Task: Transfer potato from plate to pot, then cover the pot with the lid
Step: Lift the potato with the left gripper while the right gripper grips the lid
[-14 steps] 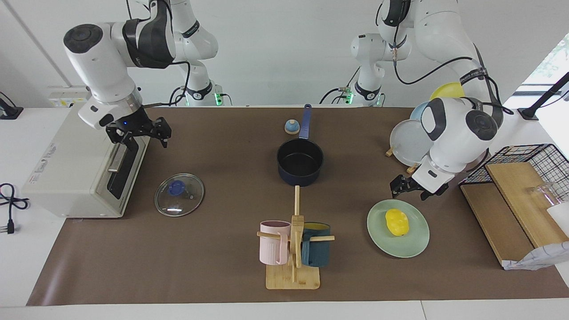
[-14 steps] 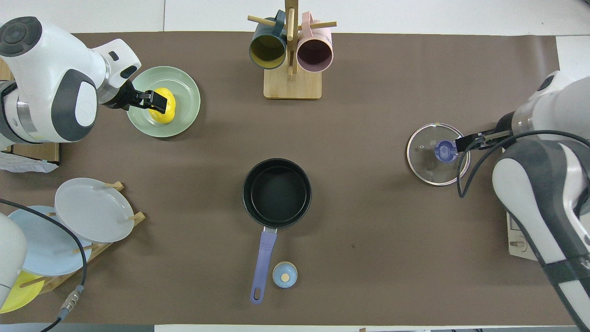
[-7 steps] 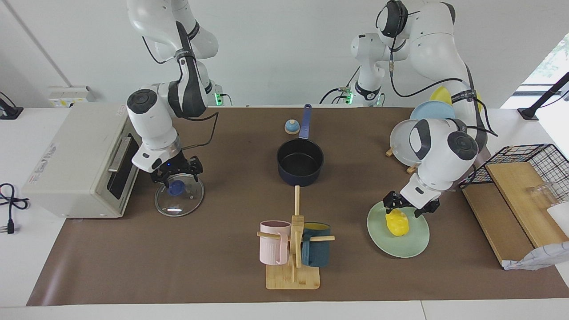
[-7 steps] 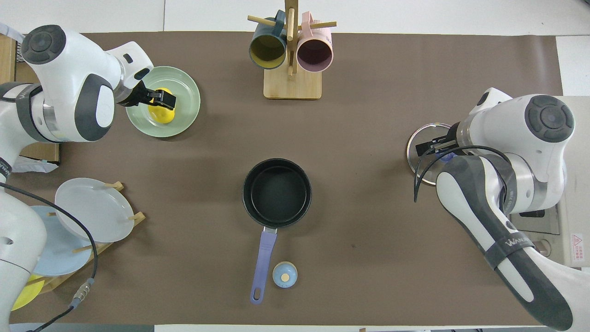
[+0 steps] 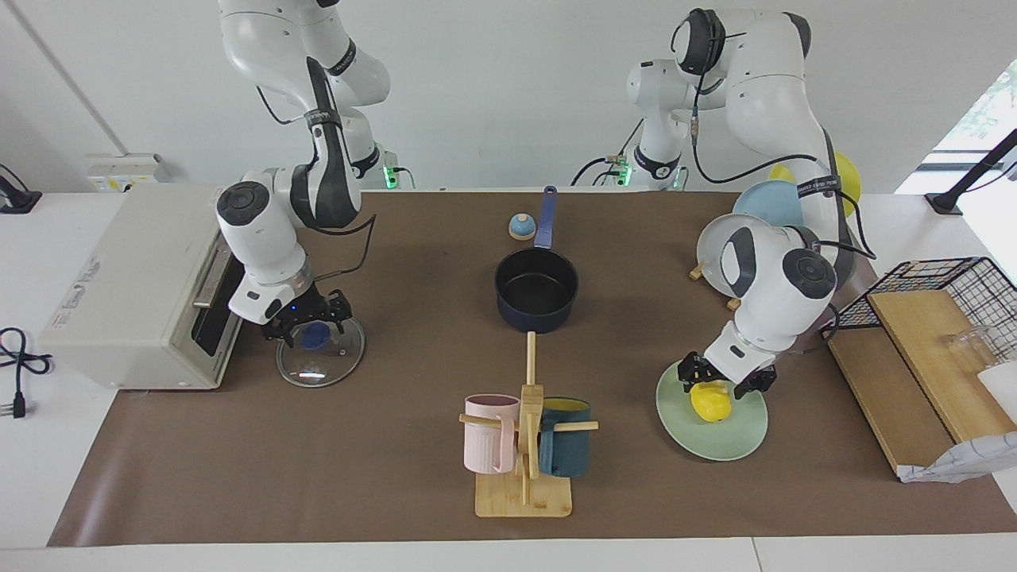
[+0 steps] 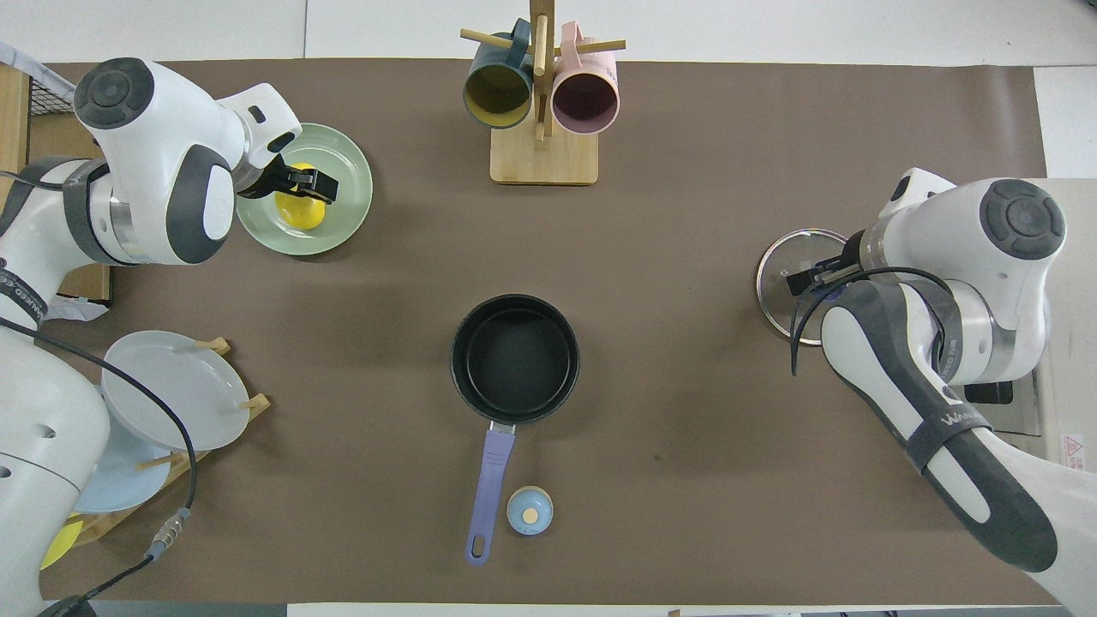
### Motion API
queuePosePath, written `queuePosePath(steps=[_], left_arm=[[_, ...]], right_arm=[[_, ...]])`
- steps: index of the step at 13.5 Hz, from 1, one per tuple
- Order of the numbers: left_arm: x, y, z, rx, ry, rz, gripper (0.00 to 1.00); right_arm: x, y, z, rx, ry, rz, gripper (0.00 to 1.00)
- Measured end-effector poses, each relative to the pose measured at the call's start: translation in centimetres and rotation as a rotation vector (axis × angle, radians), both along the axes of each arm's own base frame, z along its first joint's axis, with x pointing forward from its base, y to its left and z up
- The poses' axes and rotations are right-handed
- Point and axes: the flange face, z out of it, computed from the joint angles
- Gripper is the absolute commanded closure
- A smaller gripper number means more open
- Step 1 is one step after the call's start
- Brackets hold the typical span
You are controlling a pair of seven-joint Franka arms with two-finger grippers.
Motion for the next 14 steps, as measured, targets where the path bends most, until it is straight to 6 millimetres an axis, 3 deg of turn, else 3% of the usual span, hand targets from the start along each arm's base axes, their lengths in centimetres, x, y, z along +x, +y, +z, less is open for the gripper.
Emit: queuePosePath(steps=[7,8,9,10,12,14], left_arm=[[0.4,0.1,-0.7,0.001,-0.025,0.002,0.00],[0.4,0.1,-0.8,0.001,-0.027,0.002,0.07],[0.5,0.1,-1.1,0.001,-0.029,0.002,0.21],[0.4,0.2,-1.2,0.001,-0.028,0.003,0.43],[0.5,0.3,-1.3,0.003,-0.028,0.005,1.00],[0.5,0.5,-1.1,0.003,-0.031,0.007,1.00]], right_arm=[[-0.1,0.1,-0.7,-0.004,-0.033,0.083,0.00],[-0.3,0.1,-1.1,-0.005,-0.035,0.090,0.00],[-0.5,-0.1,-1.4,-0.006,-0.032,0.092,0.01],[-0.5,-0.3,-1.6,-0.006,-0.029,0.090,0.04],[-0.5,-0.6,-1.6,-0.006,-0.028,0.085,0.05],[-0.6,-0.6,-1.7,0.000,-0.023,0.079,0.06]])
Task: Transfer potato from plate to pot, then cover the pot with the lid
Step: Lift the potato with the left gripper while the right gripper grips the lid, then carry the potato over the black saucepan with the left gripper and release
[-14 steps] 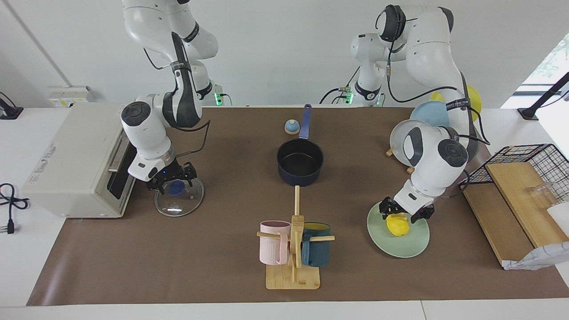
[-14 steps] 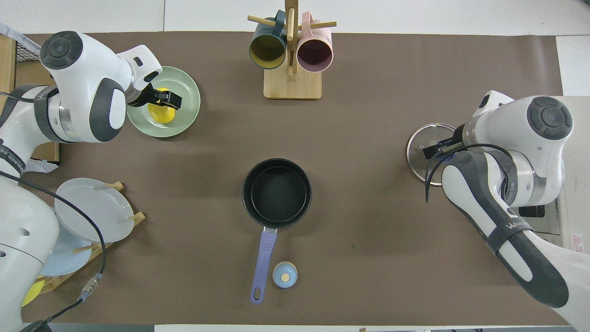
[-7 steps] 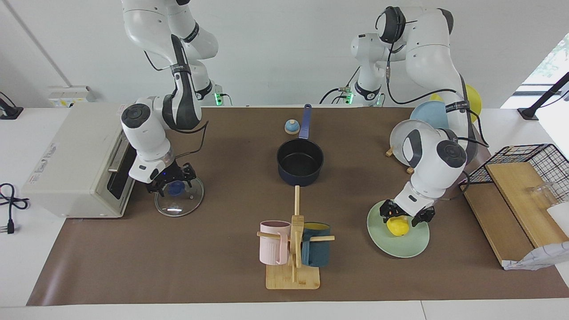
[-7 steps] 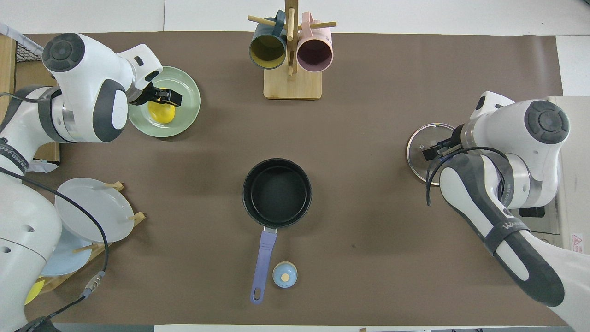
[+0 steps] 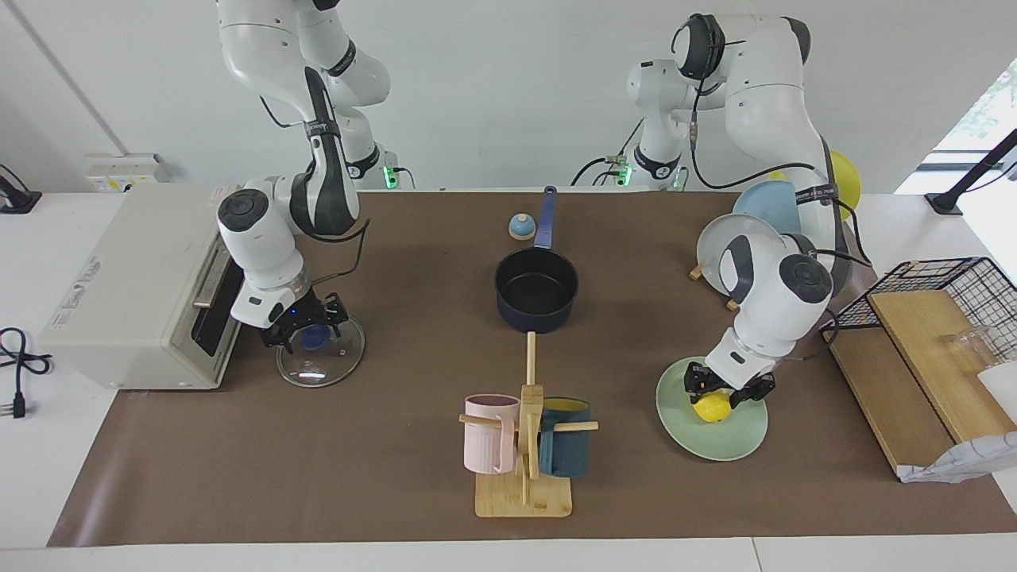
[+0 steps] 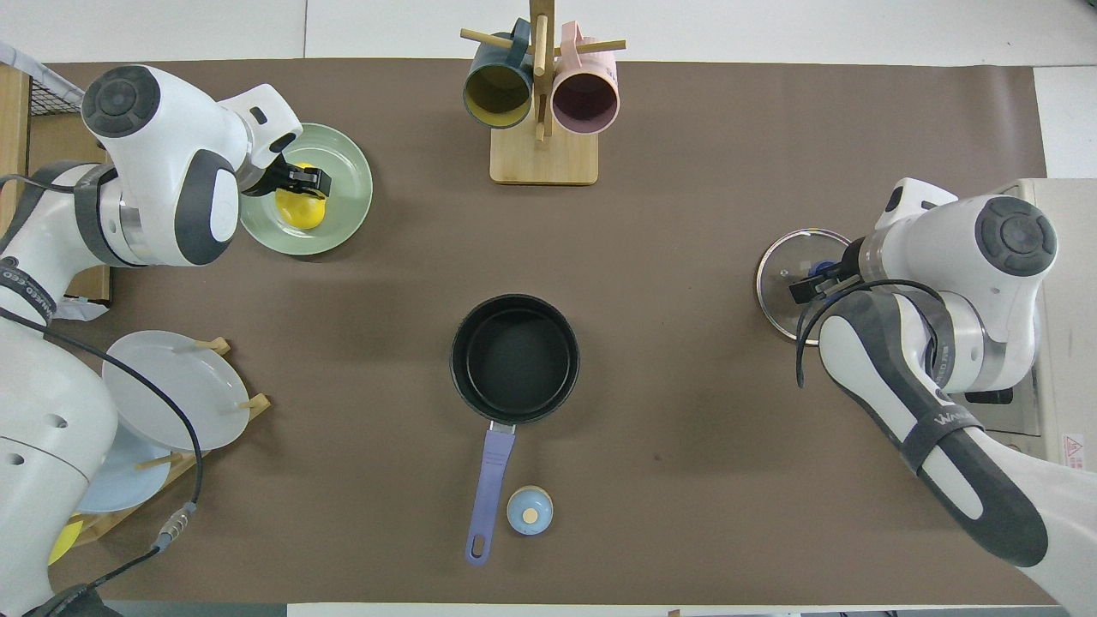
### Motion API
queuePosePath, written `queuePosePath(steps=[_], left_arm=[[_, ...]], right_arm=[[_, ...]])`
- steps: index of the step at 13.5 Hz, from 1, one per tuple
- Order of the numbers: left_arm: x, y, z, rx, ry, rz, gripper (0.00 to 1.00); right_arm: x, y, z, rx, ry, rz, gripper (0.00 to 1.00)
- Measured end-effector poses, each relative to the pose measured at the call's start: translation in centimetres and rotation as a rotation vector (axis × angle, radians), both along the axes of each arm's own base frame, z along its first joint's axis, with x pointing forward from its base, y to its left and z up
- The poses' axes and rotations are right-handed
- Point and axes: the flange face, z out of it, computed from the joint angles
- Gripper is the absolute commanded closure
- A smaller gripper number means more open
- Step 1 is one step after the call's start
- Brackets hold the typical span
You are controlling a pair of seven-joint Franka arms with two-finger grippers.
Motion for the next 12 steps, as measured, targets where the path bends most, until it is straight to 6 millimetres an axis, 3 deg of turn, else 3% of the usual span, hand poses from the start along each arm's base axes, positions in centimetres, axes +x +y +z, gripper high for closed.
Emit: queuePosePath(steps=[3,4,6,7,9,10,11,12], left_arm=[[0.4,0.1,1.3,-0.004,-0.003,0.008,1.00],[0.5,0.0,2.9,-0.018,-0.005,0.027,1.00],[-0.6,-1.0,8.5,-0.071,0.010,0.090,1.00],[-2.1,-2.3,12.1,-0.090,0.030,0.118,1.00],[-6.6,-7.3,18.5,-0.100,0.072,0.144,1.00],[-9.1,-10.2,20.6,-0.102,0.083,0.156,1.00],[-11.4,-12.9,21.7,-0.105,0.091,0.168,1.00],[-13.9,-15.7,21.8,-0.103,0.107,0.176,1.00]], right_arm=[[-0.2,0.1,-0.2,0.048,0.021,-0.044,0.08],[-0.2,0.1,-0.2,0.051,0.022,-0.047,0.12],[-0.2,0.1,-0.2,0.052,0.022,-0.047,0.28],[-0.2,0.1,-0.2,0.052,0.022,-0.046,0.42],[-0.2,0.1,-0.2,0.052,0.023,-0.046,0.74],[-0.2,0.1,-0.2,0.052,0.028,-0.046,0.90],[-0.3,0.2,-0.1,0.052,0.041,-0.045,1.00],[-0.2,0.4,0.1,0.053,0.059,-0.040,1.00]])
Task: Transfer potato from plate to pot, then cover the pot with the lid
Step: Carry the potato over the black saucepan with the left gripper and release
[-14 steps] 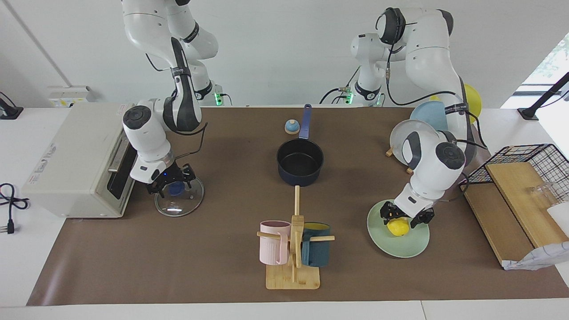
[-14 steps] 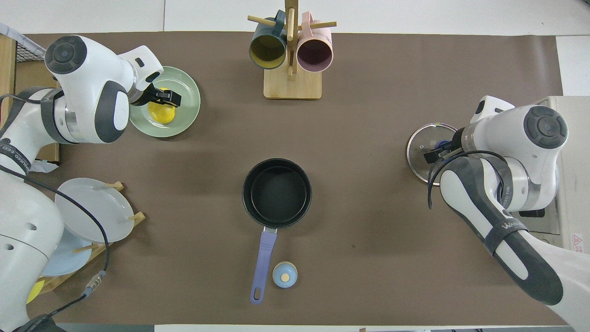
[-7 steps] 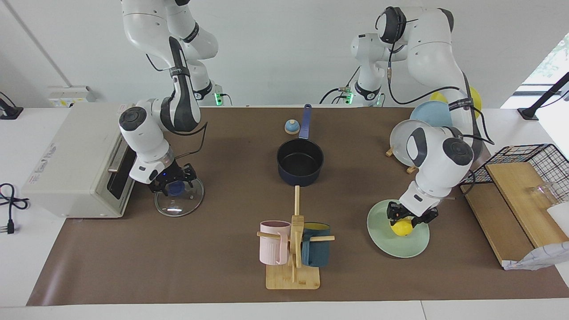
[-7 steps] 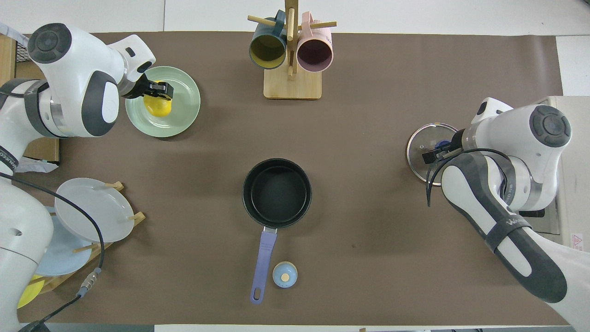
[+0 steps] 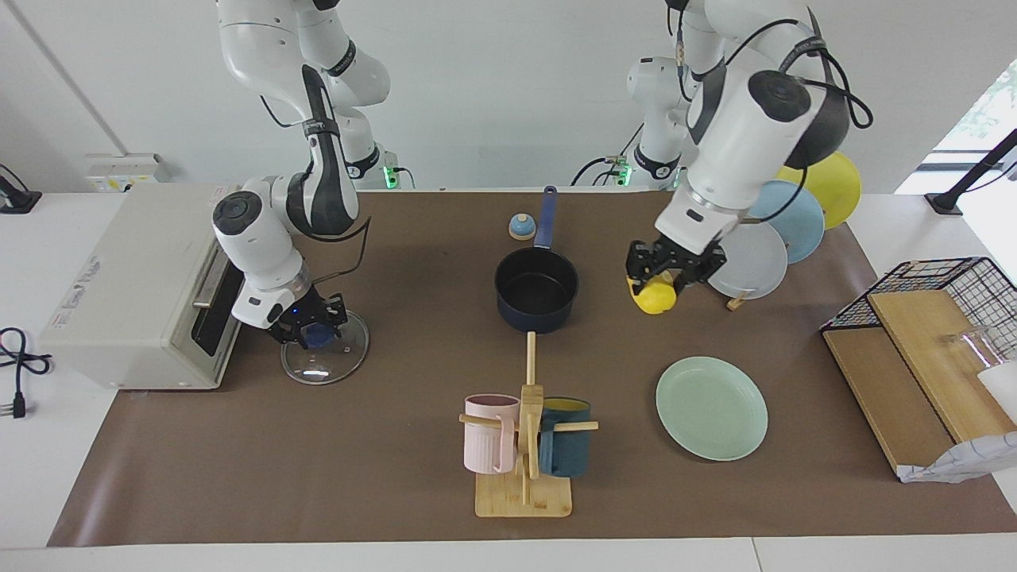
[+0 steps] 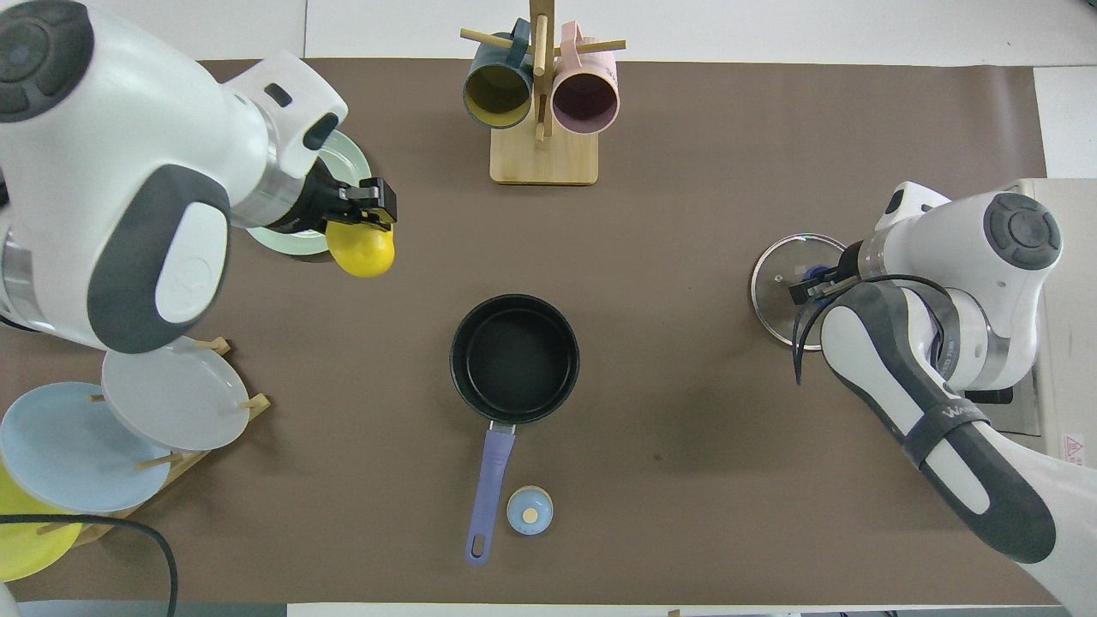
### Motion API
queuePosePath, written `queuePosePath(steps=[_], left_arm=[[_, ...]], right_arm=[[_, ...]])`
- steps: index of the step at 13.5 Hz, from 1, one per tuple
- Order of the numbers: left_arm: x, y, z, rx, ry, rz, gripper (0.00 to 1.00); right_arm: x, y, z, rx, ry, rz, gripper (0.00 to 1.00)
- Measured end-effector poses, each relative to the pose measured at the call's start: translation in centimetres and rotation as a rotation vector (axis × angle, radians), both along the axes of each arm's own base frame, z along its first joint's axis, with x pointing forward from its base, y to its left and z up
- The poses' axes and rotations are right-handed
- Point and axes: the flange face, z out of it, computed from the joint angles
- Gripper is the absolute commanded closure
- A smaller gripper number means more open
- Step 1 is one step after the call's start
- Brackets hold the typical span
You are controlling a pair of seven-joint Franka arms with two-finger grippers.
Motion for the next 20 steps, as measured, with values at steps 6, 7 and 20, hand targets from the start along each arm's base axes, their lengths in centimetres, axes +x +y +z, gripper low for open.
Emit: queuePosePath(steps=[6,7,20], left_arm=[[-8.8,-8.7,-8.7,-0.006,-0.001,-0.010,1.00],[-9.1,-9.0,-10.4,-0.004,-0.002,-0.014,1.00],[-12.4,-11.5,-21.3,0.022,-0.004,-0.065,1.00]], right_arm=[[2.3,6.0,6.9,0.012,0.046,-0.022,1.00],[2.5,7.8,8.3,0.013,0.051,-0.045,1.00],[-1.2,24.6,12.7,0.025,0.040,-0.202,1.00]])
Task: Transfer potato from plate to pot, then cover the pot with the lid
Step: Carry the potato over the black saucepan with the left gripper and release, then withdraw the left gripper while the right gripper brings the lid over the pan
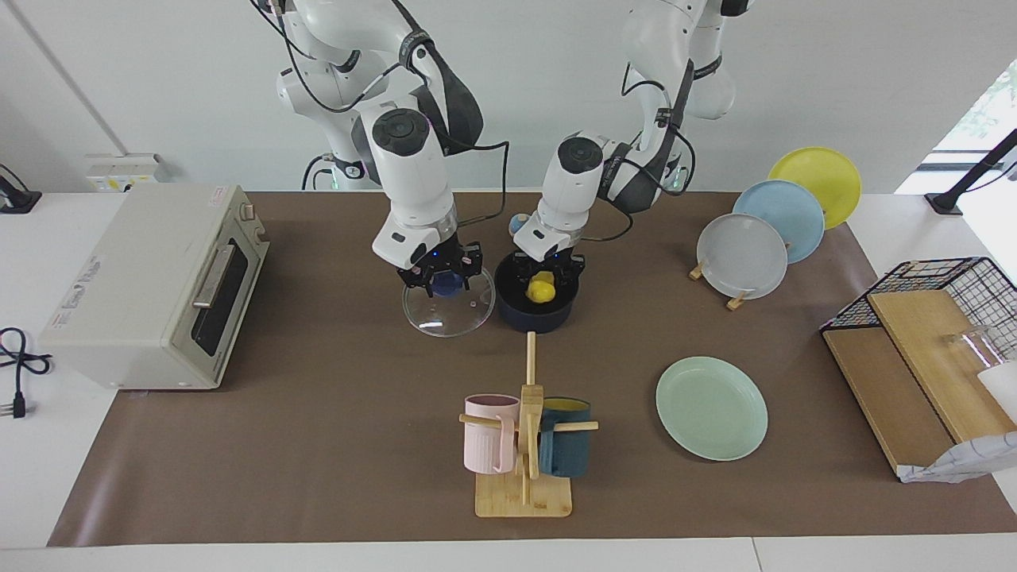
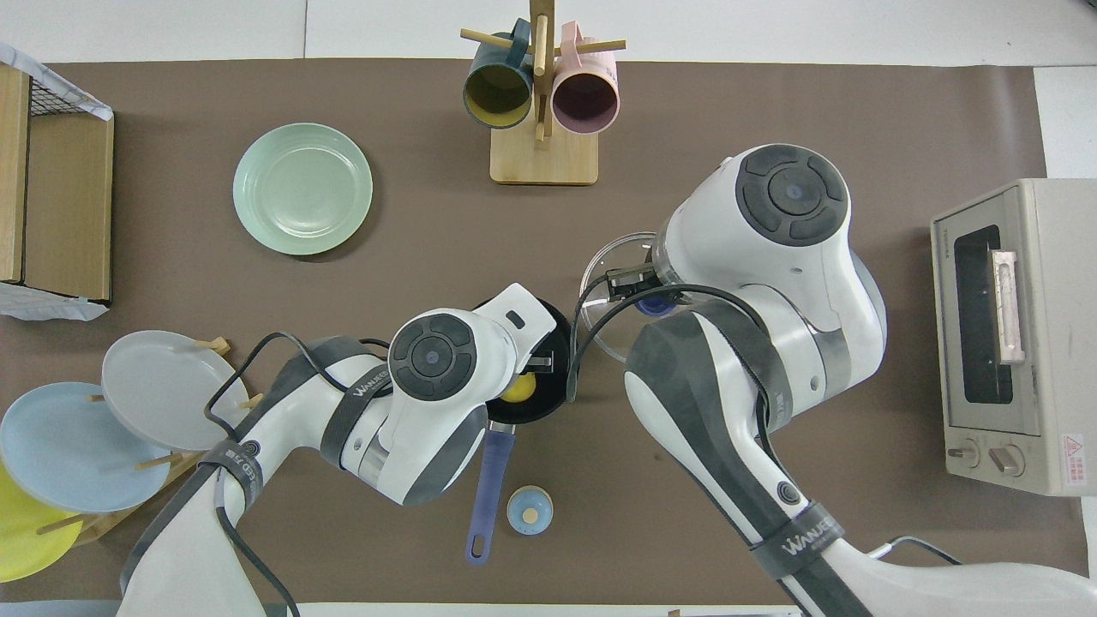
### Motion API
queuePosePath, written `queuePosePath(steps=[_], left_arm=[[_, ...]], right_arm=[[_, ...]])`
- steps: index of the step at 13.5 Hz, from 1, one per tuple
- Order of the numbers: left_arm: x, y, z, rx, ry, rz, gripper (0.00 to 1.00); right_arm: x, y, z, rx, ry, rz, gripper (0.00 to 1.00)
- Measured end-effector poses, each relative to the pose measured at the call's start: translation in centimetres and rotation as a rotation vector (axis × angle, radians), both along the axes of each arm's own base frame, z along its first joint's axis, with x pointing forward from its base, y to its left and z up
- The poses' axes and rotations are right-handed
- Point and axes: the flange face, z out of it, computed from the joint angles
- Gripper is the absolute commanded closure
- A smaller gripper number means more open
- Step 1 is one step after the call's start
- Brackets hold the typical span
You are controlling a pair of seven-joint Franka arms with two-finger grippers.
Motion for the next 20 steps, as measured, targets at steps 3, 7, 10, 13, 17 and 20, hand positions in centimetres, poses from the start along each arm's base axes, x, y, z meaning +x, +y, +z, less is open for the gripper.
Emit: queuePosePath(steps=[3,7,10,13,17,20], left_arm=[[-0.1,-0.3,-1.0,0.017,-0.004,-0.012,1.00],[-0.1,-0.3,-1.1,0.042,-0.026,-0.025,0.57],[-0.1,-0.3,-1.0,0.048,-0.035,-0.035,0.00],[0.6,-0.5,0.5,0.040,-0.046,-0.029,0.00],[4.1,2.2,8.5,0.046,-0.007,0.026,0.00],[7.9,9.2,16.3,0.022,0.002,0.050,0.00]], right_arm=[[0.1,-0.3,0.0,0.000,-0.002,-0.005,1.00],[0.1,-0.3,0.0,0.000,-0.002,-0.005,1.00],[0.1,-0.3,0.0,0.000,-0.002,-0.005,1.00],[0.1,-0.3,0.0,0.000,-0.001,-0.005,1.00],[-0.5,1.6,0.1,0.009,-0.019,0.009,1.00],[-1.9,4.8,0.1,0.021,-0.035,-0.008,1.00]])
